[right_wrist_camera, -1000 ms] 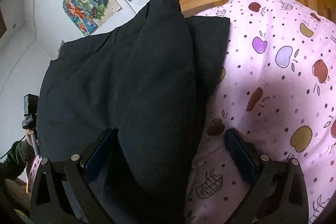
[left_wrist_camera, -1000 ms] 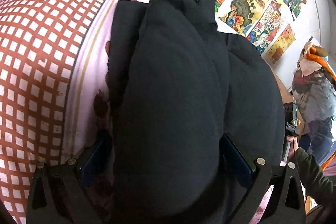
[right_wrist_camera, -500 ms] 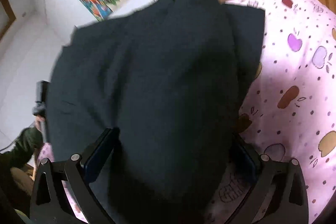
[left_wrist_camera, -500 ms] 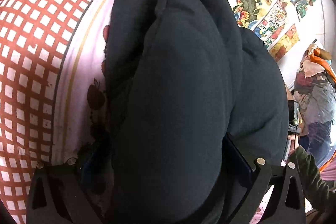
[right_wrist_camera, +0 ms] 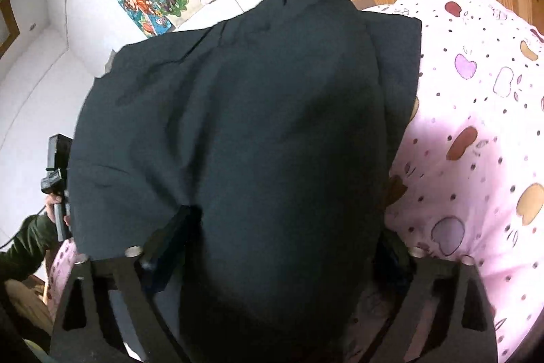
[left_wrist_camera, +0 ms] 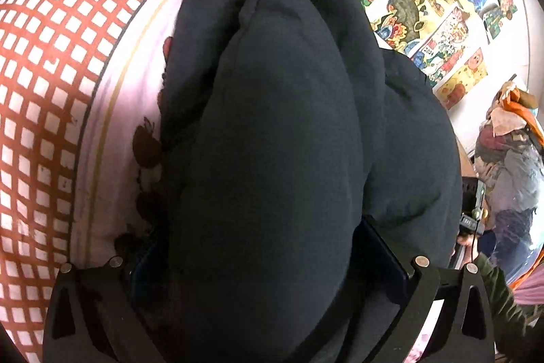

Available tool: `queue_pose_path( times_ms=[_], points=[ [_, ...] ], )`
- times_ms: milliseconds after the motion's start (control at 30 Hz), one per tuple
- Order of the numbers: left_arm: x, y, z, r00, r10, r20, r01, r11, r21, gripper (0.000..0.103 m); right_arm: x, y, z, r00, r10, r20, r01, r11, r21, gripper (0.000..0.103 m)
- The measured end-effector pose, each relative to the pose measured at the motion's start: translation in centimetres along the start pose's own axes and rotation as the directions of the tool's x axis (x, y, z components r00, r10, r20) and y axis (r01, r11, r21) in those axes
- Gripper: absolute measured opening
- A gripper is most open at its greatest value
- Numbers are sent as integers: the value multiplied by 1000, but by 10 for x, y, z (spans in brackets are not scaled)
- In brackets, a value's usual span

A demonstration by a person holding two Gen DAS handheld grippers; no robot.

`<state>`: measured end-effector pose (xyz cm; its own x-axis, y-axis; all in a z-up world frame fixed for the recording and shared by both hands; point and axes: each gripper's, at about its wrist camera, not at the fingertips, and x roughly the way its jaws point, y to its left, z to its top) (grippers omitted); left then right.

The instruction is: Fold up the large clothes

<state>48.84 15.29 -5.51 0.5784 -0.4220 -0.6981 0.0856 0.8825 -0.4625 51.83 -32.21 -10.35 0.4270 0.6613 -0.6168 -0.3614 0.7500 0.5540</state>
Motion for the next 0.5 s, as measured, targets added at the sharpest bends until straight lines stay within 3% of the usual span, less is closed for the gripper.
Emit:
queue_pose_path(
  times_ms=[100, 500],
  points=[
    [0, -5, 0, 1000, 1, 6, -1, 1000, -4, 101, -7, -3, 1, 1000, 1, 3, -1, 1000, 25, 75],
    [-1, -12, -3, 999, 46, 18, -45, 999, -24, 100, -6, -4, -7, 999, -35, -25, 37, 994, 107, 75]
  ],
)
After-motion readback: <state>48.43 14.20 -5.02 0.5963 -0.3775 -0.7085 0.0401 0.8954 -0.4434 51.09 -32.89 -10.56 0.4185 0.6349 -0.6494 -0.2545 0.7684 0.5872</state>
